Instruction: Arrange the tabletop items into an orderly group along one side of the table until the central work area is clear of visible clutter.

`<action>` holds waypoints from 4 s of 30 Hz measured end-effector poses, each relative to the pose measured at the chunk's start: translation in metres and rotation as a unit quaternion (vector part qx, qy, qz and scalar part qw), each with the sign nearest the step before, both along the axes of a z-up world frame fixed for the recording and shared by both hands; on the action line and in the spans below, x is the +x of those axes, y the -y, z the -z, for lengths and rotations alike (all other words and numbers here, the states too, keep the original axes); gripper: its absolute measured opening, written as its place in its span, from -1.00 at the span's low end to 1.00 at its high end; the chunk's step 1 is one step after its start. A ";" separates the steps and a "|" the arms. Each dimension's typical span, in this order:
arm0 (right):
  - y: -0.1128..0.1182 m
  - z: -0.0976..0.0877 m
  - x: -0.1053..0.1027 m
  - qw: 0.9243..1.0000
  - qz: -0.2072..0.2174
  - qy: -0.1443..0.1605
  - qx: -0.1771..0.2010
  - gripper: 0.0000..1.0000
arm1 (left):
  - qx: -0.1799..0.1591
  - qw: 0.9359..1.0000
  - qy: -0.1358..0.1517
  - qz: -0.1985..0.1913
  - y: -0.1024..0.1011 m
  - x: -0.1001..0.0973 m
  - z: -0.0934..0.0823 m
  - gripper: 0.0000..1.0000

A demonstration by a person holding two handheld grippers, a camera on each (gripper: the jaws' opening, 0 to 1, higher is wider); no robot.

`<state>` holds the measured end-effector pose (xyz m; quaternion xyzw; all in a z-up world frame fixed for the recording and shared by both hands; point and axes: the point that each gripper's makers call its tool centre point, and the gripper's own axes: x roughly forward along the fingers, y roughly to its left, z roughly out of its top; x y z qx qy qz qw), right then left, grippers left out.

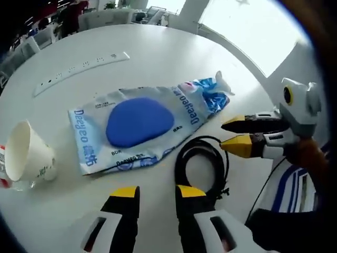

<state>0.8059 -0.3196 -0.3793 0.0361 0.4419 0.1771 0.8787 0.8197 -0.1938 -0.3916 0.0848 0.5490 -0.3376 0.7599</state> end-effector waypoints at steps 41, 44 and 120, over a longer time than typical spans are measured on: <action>-0.004 0.038 -0.022 0.998 0.027 -0.041 -0.033 -0.74 | -0.017 0.999 -0.041 0.002 0.032 -0.025 0.020 -0.92; -0.003 0.037 -0.024 0.998 0.038 -0.046 -0.029 -0.78 | -0.019 0.999 -0.043 0.003 0.032 -0.025 0.019 -0.93; 0.058 0.014 -0.039 0.990 0.111 -0.086 -0.025 -0.96 | -0.076 0.995 -0.058 0.003 0.100 -0.036 -0.004 -0.99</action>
